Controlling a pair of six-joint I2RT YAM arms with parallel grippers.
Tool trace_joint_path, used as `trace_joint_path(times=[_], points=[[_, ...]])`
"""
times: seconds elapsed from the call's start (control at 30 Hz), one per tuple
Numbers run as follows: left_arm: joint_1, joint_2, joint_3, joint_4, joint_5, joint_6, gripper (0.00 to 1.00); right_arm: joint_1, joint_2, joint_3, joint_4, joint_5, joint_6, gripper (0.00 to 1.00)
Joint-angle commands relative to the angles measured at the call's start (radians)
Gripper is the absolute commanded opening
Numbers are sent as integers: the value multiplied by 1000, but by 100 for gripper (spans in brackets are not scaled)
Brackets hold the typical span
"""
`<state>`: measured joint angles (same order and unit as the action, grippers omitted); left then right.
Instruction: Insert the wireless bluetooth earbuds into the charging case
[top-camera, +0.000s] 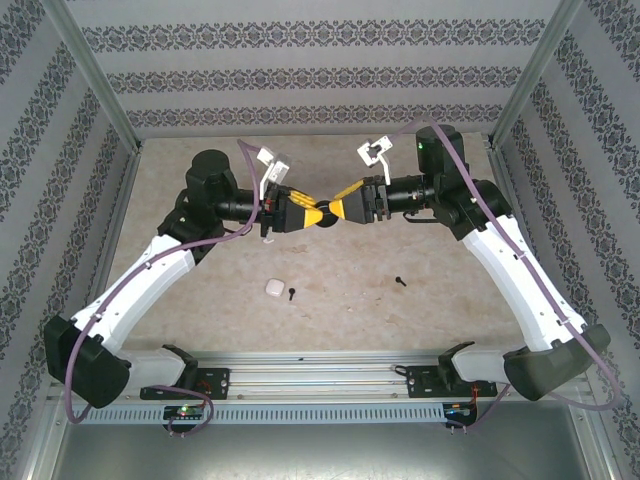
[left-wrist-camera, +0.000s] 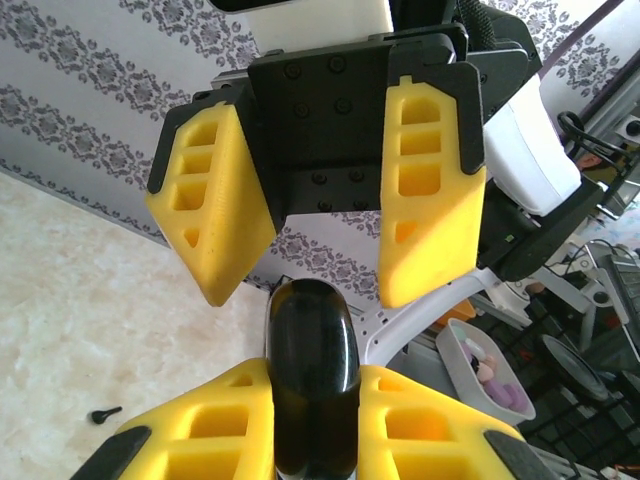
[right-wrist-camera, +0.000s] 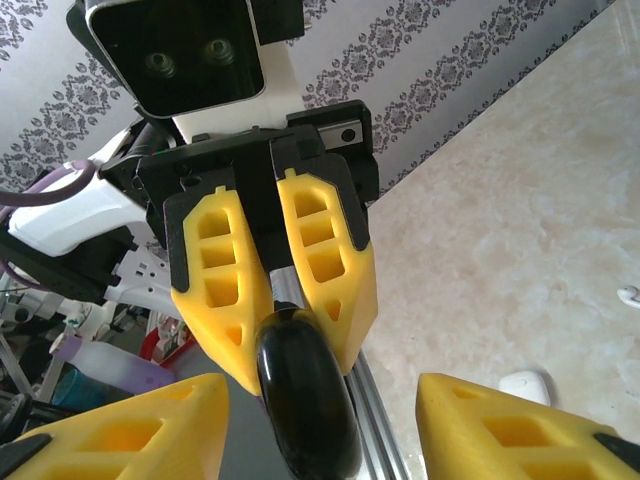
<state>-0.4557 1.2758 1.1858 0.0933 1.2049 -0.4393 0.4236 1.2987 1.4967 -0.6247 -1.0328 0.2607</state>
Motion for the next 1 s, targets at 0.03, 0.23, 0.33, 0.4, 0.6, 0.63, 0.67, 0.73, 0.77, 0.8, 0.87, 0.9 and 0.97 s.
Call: trace_joint_path(times=[0.03,0.23,0.33,0.4,0.6,0.63,0.67,0.73,0.77,0.8,0.87,0.9,0.97], points=[[13,17,52,33,71,-19,0,13,4,-1,19,-33,-19,46],[14,42,69,36,81,-33,0,23,5,-14,17,-29,-28,43],[14,58,85,36,84,-52,0,31,7,-19,16,-30,-32,43],[14,64,93,32,88,-62,0,36,8,-22,9,-30,-35,40],[22,67,84,86,88,-119,0,43,17,-24,-12,-41,-41,25],[24,67,78,103,88,-130,0,43,17,-26,-12,-41,-39,22],[25,65,75,112,88,-138,0,43,18,-26,-12,-41,-37,20],[30,62,69,124,84,-143,4,43,19,-26,-4,-41,-23,15],[32,59,67,128,79,-143,5,42,19,-26,6,-39,-12,14],[35,52,63,137,69,-144,9,41,19,-31,26,-38,7,13],[48,35,51,150,28,-149,26,42,9,-55,102,-30,75,11],[60,21,43,153,-10,-157,34,43,2,-75,153,-18,114,11],[88,-14,14,190,-80,-190,41,43,-19,-119,242,18,178,10]])
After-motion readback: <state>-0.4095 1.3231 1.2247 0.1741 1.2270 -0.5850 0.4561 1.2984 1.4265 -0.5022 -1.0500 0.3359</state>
